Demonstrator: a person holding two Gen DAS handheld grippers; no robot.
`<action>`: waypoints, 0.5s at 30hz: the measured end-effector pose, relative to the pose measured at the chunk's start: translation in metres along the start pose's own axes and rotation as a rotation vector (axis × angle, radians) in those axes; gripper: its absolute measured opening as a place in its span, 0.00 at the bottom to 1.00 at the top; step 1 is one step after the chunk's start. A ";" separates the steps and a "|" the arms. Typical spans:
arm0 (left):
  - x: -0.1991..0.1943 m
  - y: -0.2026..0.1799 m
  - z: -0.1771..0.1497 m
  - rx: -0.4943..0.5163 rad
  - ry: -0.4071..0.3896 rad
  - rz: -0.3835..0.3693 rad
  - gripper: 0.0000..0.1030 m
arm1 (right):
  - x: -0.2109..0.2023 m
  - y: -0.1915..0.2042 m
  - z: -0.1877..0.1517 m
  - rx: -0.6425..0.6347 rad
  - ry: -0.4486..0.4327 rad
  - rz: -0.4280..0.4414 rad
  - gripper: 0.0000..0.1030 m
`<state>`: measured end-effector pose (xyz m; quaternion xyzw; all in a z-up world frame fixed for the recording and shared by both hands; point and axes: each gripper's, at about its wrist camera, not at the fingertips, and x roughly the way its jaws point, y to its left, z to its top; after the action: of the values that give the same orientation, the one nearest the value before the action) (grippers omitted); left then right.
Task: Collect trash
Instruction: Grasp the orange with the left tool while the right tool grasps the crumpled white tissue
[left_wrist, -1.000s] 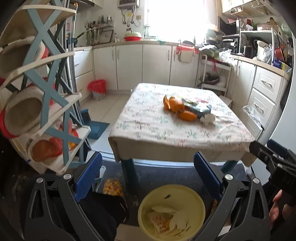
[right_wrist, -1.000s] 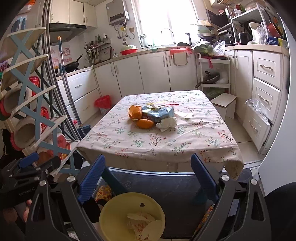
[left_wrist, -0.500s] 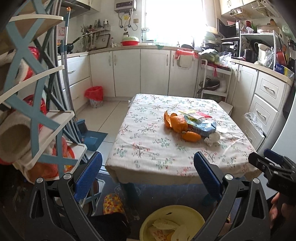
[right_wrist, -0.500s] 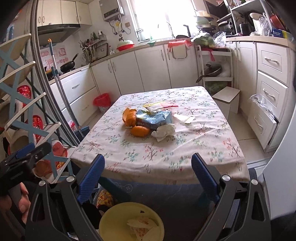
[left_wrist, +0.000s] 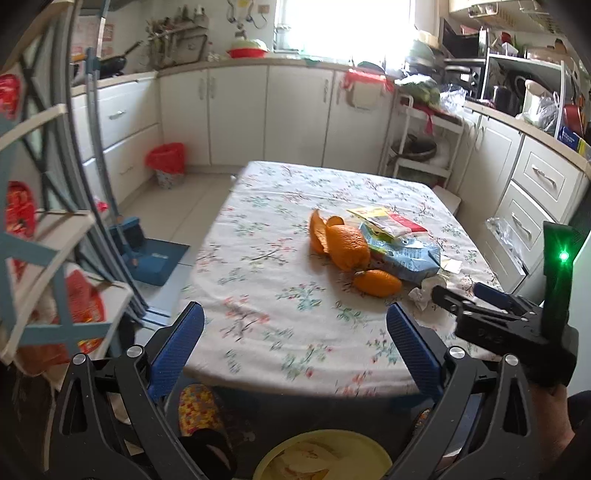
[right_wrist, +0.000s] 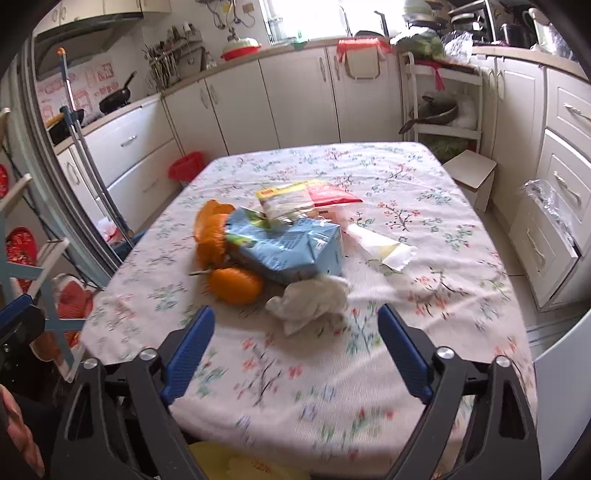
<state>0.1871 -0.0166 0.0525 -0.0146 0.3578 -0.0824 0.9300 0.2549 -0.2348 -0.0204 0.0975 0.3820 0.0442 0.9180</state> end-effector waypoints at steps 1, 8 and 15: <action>0.012 -0.003 0.005 -0.005 0.015 -0.012 0.92 | 0.007 -0.002 0.002 0.003 0.010 0.000 0.79; 0.085 -0.019 0.036 -0.033 0.094 -0.068 0.92 | 0.035 -0.008 0.005 0.012 0.085 0.005 0.67; 0.147 -0.033 0.050 -0.055 0.172 -0.081 0.92 | 0.031 -0.011 0.000 -0.005 0.103 0.048 0.38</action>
<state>0.3233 -0.0746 -0.0052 -0.0473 0.4375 -0.1112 0.8910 0.2764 -0.2407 -0.0444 0.1020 0.4262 0.0722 0.8960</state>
